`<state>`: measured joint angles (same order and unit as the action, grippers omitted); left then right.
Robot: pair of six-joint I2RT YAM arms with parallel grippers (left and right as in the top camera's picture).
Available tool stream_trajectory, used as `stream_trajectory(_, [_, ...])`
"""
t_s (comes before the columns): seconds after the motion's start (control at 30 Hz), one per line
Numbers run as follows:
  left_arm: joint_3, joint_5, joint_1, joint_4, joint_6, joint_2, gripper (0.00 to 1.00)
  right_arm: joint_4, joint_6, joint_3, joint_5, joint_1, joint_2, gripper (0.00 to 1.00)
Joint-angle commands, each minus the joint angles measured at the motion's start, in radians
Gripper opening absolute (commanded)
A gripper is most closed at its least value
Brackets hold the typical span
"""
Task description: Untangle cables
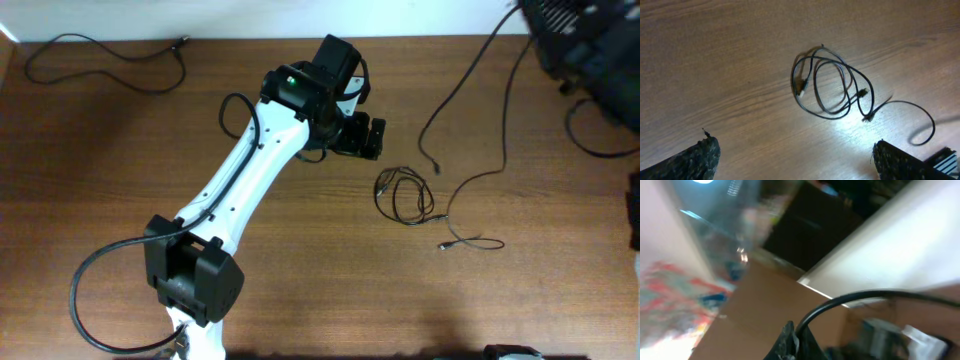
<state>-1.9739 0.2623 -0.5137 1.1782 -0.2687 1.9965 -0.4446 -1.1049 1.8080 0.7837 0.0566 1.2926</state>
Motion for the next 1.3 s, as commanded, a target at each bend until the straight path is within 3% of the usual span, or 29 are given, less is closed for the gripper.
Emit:
stream_trajectory(0.0, [-0.003,0.021,0.015,-0.004,0.016,0.003,0.99,-0.115,0.201,0.006,-0.01,0.003,0.009,0.04])
stream_trajectory(0.23, [-0.004,0.023,0.016,-0.045,0.015,0.003,0.99,-0.472,0.457,0.006,-0.08,0.003,0.008,0.04])
stream_trajectory(0.33, [-0.004,0.093,0.039,-0.095,0.015,0.002,0.99,-0.73,0.546,0.001,-0.319,-0.019,0.016,0.04])
stream_trajectory(0.43, [-0.004,0.226,0.069,-0.146,0.016,0.002,0.99,-0.822,0.552,-0.013,-0.428,-0.054,0.032,0.04])
stream_trajectory(0.53, [-0.004,0.427,0.103,-0.201,0.021,0.002,0.99,-0.835,0.547,-0.032,-0.442,-0.084,0.055,0.04])
stream_trajectory(0.73, [-0.004,0.843,0.119,-0.224,0.342,0.002,0.99,-0.815,0.347,-0.032,-0.481,-0.089,0.18,0.04])
stream_trajectory(1.0, [-0.004,0.874,0.094,-0.224,0.465,0.002,0.93,-0.71,0.299,-0.032,-0.241,-0.089,0.344,0.04])
stream_trajectory(1.27, [-0.004,0.785,0.038,-0.236,0.504,0.002,0.87,-0.691,0.122,-0.031,-0.233,-0.097,0.346,0.04])
